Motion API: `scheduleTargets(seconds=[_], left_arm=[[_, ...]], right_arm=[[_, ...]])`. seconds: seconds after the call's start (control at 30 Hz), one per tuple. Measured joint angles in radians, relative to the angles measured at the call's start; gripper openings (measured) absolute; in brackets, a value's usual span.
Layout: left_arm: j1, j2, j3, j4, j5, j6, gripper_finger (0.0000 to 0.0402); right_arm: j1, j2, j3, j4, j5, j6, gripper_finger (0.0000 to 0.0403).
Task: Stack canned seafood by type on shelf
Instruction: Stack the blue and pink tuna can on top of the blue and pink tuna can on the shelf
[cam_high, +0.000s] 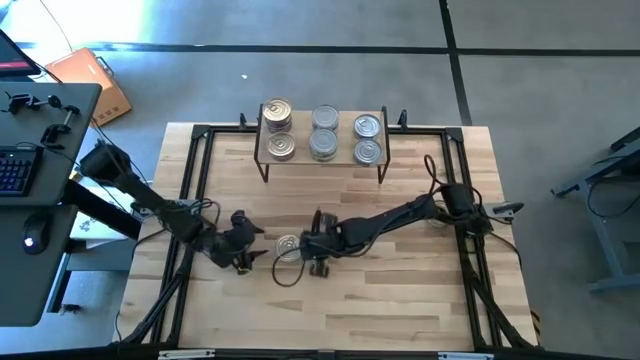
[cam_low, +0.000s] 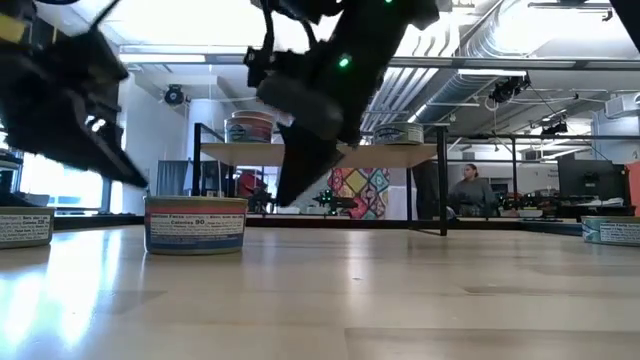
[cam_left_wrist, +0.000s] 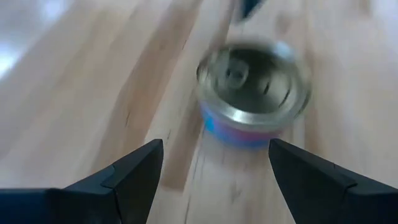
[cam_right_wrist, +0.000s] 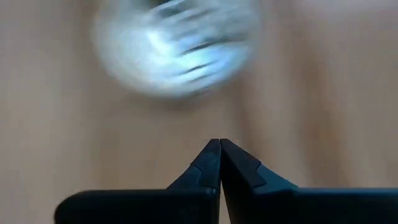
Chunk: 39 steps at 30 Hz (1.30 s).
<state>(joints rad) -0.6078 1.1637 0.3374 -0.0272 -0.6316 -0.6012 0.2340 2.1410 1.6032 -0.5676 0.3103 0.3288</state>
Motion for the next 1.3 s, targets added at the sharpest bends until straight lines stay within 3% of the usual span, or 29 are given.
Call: scheduleTargets(seconds=[0.13, 0.33, 0.57, 0.73, 0.87, 1.07, 1.17, 1.3], left_arm=[[0.035, 0.032, 0.000, -0.017, 0.113, 0.058, 0.0284], [0.085, 0.159, 0.001, 0.189, 0.145, 0.247, 0.0284], [0.099, 0.246, 0.010, 0.334, 0.277, 0.323, 0.0284], [0.048, 0.216, 0.044, 0.335, 0.380, 0.300, 0.0284], [0.000, 0.171, 0.063, 0.286, 0.338, 0.299, 0.0284], [-0.017, 0.137, 0.065, 0.258, 0.170, 0.302, 0.0284], [0.013, 0.139, 0.065, 0.206, 0.172, 0.265, 0.0284], [0.050, 0.141, 0.058, 0.096, 0.216, 0.188, 0.0284]], right_arm=[[0.016, 0.006, 0.000, 0.044, -0.205, -0.091, 0.0000], [0.006, 0.040, 0.001, 0.155, -0.233, -0.165, 0.0000], [-0.030, 0.041, 0.002, 0.122, -0.225, -0.128, 0.0000], [-0.056, 0.039, 0.010, 0.059, -0.029, -0.041, 0.0000], [-0.069, 0.038, 0.011, -0.028, 0.127, 0.036, 0.0000], [-0.047, 0.037, 0.011, -0.075, 0.132, 0.025, 0.0000], [-0.013, 0.037, -0.008, -0.022, 0.099, -0.026, 0.0000], [0.021, 0.036, -0.083, 0.112, -0.062, -0.089, 0.0000]])
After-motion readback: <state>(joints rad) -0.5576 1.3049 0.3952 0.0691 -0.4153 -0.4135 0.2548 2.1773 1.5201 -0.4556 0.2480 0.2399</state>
